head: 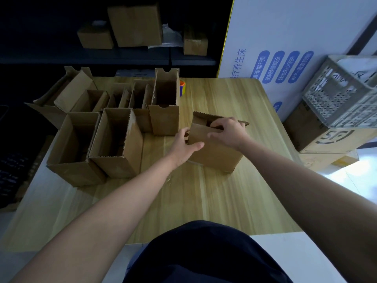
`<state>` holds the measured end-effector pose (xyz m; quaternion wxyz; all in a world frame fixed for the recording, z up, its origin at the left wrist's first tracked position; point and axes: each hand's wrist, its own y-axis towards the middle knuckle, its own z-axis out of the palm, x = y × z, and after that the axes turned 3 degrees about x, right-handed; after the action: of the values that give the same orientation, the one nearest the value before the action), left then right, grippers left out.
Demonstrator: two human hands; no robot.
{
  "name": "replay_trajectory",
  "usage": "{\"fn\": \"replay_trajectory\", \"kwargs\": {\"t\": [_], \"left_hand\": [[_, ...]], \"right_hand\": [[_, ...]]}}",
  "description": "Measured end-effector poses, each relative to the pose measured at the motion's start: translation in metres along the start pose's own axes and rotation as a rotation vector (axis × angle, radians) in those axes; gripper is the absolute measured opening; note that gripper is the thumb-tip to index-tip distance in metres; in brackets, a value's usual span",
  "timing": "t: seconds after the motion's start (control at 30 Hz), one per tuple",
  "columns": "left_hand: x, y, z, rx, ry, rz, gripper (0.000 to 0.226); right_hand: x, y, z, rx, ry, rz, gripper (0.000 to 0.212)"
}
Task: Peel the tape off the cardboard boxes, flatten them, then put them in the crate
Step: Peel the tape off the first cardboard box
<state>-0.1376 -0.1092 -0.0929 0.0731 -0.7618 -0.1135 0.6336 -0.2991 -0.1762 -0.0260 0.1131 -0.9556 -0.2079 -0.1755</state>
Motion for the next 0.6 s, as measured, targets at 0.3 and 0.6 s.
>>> {"fn": "replay_trajectory", "kwargs": {"t": [0.3,0.6], "left_hand": [[-0.04,0.018,0.009,-0.17,0.18,0.074,0.03],[-0.06,0.031,0.016,-0.224,0.176,-0.171,0.04]], "right_hand": [[-0.018,0.002,-0.002,-0.351,0.121,0.176,0.05],[-0.031,0.01,0.005,-0.095,0.289,0.452,0.097]]}}
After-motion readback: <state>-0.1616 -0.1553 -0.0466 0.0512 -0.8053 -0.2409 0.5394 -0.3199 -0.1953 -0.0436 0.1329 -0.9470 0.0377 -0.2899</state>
